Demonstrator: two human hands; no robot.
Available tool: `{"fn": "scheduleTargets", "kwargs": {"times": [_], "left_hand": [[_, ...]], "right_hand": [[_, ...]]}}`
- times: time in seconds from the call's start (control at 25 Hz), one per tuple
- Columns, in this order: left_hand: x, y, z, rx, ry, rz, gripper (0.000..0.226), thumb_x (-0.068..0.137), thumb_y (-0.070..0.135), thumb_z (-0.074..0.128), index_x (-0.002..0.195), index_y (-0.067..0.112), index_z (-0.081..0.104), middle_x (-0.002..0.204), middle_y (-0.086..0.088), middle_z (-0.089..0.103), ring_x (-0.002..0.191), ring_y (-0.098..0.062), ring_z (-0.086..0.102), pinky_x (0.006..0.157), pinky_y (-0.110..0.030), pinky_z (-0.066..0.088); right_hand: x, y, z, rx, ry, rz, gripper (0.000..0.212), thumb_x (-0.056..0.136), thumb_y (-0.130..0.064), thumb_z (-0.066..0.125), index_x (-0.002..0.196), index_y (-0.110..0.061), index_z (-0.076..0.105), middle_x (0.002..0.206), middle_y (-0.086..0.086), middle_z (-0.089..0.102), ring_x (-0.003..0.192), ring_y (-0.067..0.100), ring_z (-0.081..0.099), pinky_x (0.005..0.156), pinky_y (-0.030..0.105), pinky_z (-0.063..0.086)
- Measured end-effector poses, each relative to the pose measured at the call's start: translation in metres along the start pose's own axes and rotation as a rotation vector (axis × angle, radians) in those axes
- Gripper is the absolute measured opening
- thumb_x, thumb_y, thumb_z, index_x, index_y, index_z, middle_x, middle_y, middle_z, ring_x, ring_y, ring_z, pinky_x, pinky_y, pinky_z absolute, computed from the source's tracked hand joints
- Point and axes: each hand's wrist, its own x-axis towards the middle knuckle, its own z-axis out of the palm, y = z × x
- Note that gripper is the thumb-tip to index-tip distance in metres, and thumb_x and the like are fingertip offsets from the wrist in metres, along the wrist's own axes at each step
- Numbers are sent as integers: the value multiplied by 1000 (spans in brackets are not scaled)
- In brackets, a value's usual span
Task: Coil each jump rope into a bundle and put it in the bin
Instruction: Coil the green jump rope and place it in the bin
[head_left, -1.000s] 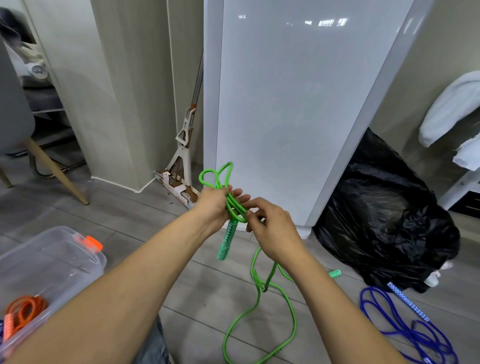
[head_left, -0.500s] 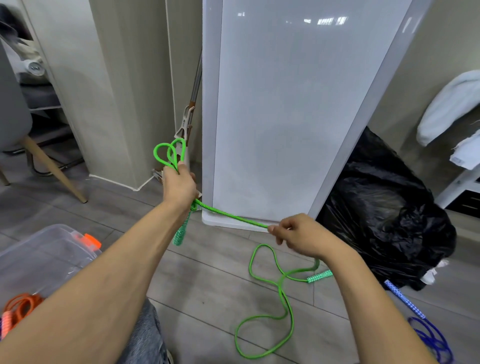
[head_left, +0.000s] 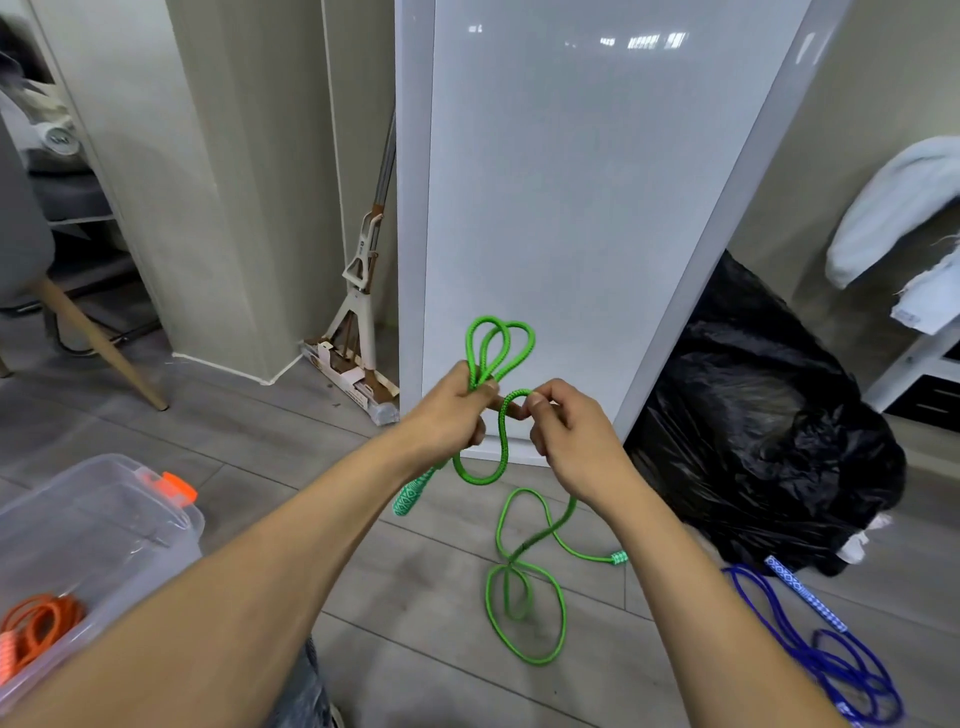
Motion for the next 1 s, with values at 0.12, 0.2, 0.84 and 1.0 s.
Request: {"fn": "scheduleTargets", "kwargs": {"times": [0.12, 0.2, 0.84, 1.0], "left_hand": [[-2, -2, 9, -27, -119, 4, 17, 104, 24, 44, 107, 9, 51, 78, -8, 64, 56, -18, 40, 50, -28, 31], [-2, -2, 8, -64, -172, 5, 19, 105, 22, 43, 106, 13, 59, 75, -1, 62, 52, -13, 37, 50, -25, 29], [20, -13, -19, -189, 228, -120, 18, 105, 22, 40, 94, 9, 47, 69, -4, 38, 45, -14, 27, 43, -23, 28], [30, -19, -30, -342, 462, -91, 22, 106, 22, 36, 87, 12, 44, 68, -3, 37, 48, -16, 29, 45, -26, 32]], "right_hand": [[1, 1, 1, -6, 83, -6, 23, 105, -24, 46, 92, -12, 61, 53, -6, 55, 56, 4, 56, 61, 27, 44], [0, 1, 2, -41, 119, -23, 23, 104, -25, 47, 89, -18, 62, 57, -4, 58, 55, 9, 51, 59, 29, 42], [2, 12, 0, -129, -220, 196, 28, 100, -18, 43, 99, -20, 71, 62, 2, 54, 42, 8, 43, 50, 24, 37], [1, 16, -19, -327, -215, 224, 27, 101, -27, 47, 92, -23, 72, 65, 0, 55, 54, 21, 55, 54, 23, 42]]}}
